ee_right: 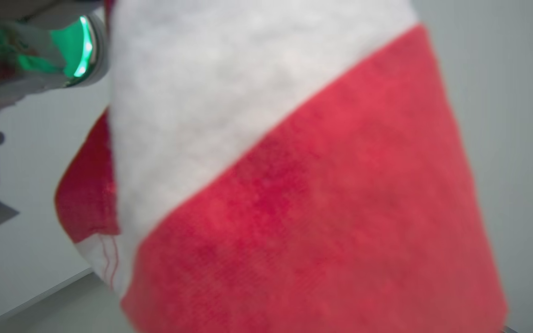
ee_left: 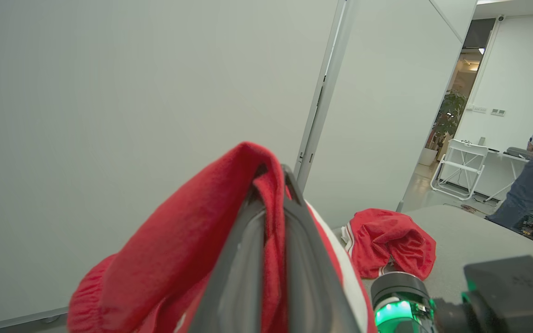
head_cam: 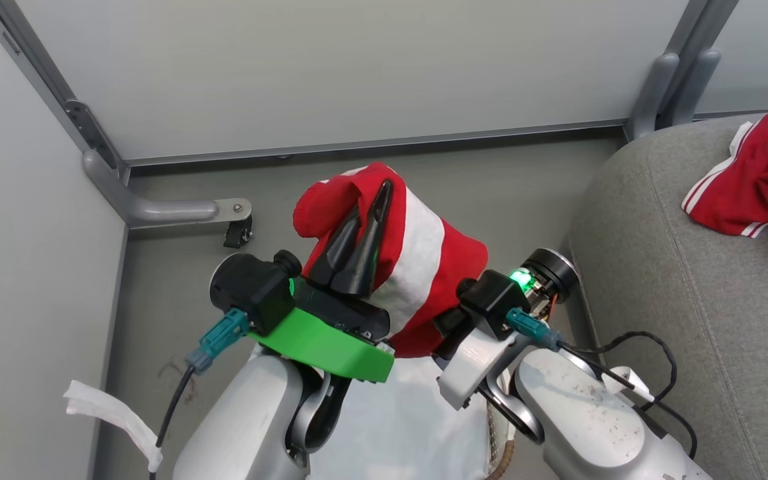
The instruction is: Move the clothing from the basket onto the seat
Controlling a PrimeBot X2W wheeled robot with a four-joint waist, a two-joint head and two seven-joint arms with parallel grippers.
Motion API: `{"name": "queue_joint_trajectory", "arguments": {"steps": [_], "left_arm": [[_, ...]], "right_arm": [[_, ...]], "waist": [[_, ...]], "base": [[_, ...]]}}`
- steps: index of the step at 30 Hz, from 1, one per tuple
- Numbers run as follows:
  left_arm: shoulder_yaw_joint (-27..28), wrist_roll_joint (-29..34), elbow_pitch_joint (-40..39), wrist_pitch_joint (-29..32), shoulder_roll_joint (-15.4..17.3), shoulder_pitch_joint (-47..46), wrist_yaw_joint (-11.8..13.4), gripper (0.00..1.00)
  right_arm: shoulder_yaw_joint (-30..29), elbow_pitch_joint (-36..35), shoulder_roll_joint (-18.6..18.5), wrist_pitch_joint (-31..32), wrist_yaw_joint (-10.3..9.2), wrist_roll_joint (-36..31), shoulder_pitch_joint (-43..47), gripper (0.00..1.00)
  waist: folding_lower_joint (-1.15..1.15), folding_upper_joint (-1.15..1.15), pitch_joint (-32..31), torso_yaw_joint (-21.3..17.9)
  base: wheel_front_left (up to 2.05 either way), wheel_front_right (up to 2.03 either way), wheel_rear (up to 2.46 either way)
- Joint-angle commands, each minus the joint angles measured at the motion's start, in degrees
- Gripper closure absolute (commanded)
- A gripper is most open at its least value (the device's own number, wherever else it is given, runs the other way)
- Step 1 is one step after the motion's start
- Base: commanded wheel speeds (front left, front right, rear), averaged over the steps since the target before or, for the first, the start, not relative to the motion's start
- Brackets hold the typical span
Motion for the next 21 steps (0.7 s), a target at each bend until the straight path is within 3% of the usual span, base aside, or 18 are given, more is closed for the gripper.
{"name": "queue_joint_trajectory", "arguments": {"steps": [1,6,7,8,14,21], "left_arm": [[0.4,0.0,0.2,0.0,0.1,-0.7,-0.1,1.00],[0.8,0.5,0.8,0.0,0.1,-0.6,-0.1,1.00],[0.9,0.4,0.9,0.0,0.1,-0.5,0.0,0.58],[0.9,0.3,1.4,0.0,0.1,-0.4,0.3,0.00],[2.8,1.2,2.9,0.0,0.1,0.2,0.9,0.00],[5.6,3.1,5.8,0.0,0.1,0.9,0.8,0.00]], "right_arm": [[-0.3,-0.5,-0.1,-0.1,-0.08,0.6,0.2,1.00],[-1.3,-1.9,-0.1,-0.1,-0.08,0.5,0.6,1.00],[-1.4,-2.1,-0.1,-0.1,-0.08,0.4,0.8,1.00],[-1.6,-2.3,-0.1,-0.1,-0.08,0.3,0.9,1.00],[-3.1,-4.4,-0.1,-0.1,-0.08,0.0,2.2,1.00],[-5.9,-6.6,-0.2,-0.1,-0.08,0.0,3.8,1.00]], "waist": [[0.00,0.00,0.1,-0.2],[0.00,0.00,0.4,-0.7],[0.00,0.00,0.4,-0.9],[0.00,0.00,0.5,-1.1],[0.00,0.00,0.8,-3.5],[0.00,0.00,1.7,-9.7]], "base": [[0.00,0.00,0.00],[0.00,0.00,0.00],[0.00,0.00,0.00],[0.00,0.00,0.00],[0.00,0.00,0.00],[0.00,0.00,0.00]]}}
